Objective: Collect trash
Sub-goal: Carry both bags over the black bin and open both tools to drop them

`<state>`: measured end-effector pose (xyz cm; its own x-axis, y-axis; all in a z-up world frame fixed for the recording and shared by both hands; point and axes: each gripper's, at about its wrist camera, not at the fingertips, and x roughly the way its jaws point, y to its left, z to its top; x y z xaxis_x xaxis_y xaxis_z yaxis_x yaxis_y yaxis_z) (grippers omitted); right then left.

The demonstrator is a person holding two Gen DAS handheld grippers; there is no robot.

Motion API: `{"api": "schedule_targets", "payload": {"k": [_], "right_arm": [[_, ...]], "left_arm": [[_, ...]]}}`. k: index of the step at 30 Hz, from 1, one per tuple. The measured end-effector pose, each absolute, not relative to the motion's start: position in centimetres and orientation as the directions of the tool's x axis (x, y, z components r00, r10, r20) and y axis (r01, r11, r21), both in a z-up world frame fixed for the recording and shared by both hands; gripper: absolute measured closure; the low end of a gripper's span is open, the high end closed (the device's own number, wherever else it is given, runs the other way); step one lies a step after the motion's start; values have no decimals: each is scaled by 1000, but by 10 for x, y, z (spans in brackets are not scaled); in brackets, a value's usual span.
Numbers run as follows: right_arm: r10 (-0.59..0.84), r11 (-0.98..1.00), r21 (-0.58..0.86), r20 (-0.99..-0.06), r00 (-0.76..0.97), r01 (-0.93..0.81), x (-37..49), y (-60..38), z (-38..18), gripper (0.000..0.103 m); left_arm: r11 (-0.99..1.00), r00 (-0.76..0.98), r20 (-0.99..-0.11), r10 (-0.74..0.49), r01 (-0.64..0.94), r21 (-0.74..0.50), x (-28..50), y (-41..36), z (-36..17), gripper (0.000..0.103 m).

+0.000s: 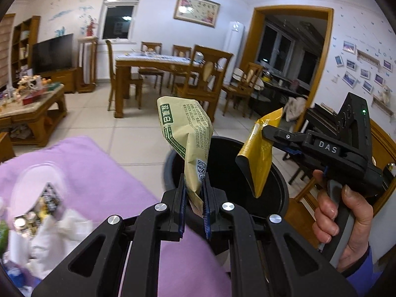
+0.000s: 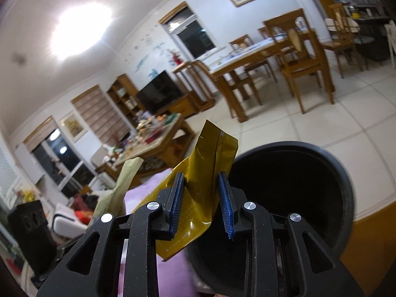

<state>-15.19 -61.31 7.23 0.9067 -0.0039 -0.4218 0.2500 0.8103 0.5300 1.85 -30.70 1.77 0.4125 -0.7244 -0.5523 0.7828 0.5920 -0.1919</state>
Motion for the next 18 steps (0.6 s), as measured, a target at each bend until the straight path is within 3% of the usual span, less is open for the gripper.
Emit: {"api": "schedule_targets", "payload": {"k": [18], "right_arm": [[-53,755,546,-501,864,363,-147,-665,-4,74]], "left_arm": [[535,279,-681,-677,822,-195,19,-386,-32,90]]}}
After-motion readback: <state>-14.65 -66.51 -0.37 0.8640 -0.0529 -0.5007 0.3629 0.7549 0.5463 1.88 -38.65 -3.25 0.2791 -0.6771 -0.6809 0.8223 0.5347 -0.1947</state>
